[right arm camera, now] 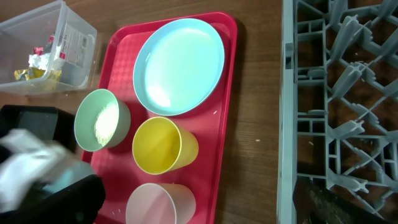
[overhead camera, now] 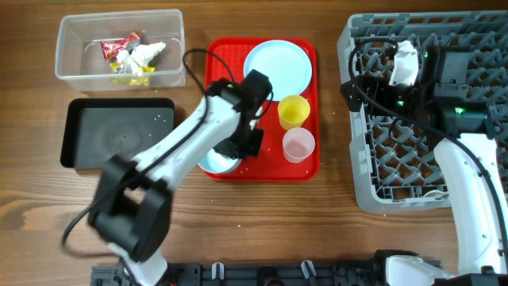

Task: Sort waste into correct bins and load items into the dishwasher rack
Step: 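Grasp the blue bowl with the brown ball using the left gripper, then tip the blue bowl over the black tray to dump the ball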

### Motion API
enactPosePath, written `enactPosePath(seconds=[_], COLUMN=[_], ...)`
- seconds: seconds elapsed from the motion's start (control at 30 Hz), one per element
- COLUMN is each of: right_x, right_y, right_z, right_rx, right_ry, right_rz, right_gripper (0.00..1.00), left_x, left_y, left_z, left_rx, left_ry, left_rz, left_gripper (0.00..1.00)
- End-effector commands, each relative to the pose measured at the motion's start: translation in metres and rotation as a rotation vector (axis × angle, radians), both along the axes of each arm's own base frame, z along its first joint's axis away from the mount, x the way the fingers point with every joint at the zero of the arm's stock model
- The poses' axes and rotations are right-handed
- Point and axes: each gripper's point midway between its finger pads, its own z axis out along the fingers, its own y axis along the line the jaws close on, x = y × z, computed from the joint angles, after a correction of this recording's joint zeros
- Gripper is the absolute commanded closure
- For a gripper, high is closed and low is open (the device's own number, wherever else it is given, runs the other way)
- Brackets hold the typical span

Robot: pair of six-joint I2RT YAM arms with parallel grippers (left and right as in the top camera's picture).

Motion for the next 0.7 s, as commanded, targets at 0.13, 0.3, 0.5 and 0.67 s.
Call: enactPosePath(seconds=[0.13,0.3,0.5,0.67], right_x=[0.001,0.002,0.002,0.002], right_y=[0.0,0.0,-0.001,-0.001], right_z=[0.001,0.001,0.0,0.0], right_rx=[-0.003,-0.003,-0.011,-0.01], right_ry=[0.0,0.0,-0.002,0.0], right_rz=[-0.004,-0.005,-0.007,-0.008], right_gripper=[0.0,0.0,0.0,0.0], left_x=[0.061,0.105,0.093,0.099], left_y=[0.11,0.191,0.23,0.253], left_z=[0.078,0.083,0.036,0.039], left_rx=[-0.127,-0.494,-0.687,-0.941], left_ry=[-0.225,-0.296,-0.22,-0.313], left_rz=[0.339,0.488,0.481,0.484], left_gripper=[0.96,0.96,0.96,0.96])
